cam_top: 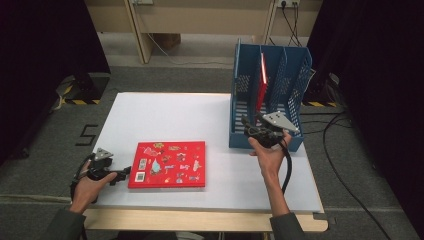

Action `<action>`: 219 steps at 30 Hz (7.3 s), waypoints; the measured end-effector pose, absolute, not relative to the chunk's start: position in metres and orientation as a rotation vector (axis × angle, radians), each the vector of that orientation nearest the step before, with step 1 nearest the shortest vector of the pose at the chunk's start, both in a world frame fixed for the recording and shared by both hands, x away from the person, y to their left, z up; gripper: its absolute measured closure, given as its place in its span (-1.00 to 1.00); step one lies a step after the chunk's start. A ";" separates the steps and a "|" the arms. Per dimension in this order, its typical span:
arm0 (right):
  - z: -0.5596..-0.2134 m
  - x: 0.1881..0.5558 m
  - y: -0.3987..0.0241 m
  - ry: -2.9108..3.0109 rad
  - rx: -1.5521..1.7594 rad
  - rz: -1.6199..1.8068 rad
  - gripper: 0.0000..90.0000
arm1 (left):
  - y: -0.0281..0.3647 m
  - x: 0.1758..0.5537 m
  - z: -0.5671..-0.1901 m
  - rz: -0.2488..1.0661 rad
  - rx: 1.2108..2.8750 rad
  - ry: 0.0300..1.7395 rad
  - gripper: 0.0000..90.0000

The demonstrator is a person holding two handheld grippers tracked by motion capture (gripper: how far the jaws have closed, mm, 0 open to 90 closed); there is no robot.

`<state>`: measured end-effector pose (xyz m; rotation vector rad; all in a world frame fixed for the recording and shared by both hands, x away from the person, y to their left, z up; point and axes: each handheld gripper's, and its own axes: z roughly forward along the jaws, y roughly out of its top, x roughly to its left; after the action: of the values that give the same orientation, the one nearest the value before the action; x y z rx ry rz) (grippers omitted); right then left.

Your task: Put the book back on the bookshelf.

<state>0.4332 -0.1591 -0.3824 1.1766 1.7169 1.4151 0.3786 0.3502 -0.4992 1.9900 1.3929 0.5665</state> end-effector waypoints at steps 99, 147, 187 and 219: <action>-0.485 0.400 -0.076 2.242 1.437 1.476 -0.26 | 0.306 0.353 -0.495 0.530 2.028 1.266 -0.51; -0.425 0.382 -0.018 2.094 1.272 1.811 0.32 | 0.296 0.352 -0.496 0.580 2.049 1.255 -0.42; -0.360 0.410 0.061 2.097 1.102 1.955 0.75 | 0.322 0.357 -0.492 0.500 1.939 1.300 -0.61; -0.350 0.427 -0.021 1.984 0.937 1.873 0.74 | 0.317 0.358 -0.496 0.524 2.016 1.278 -0.61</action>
<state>0.4266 -0.0211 -0.3503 0.9367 1.9842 1.8733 0.3580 0.3166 -0.4961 2.0164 1.2782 0.5239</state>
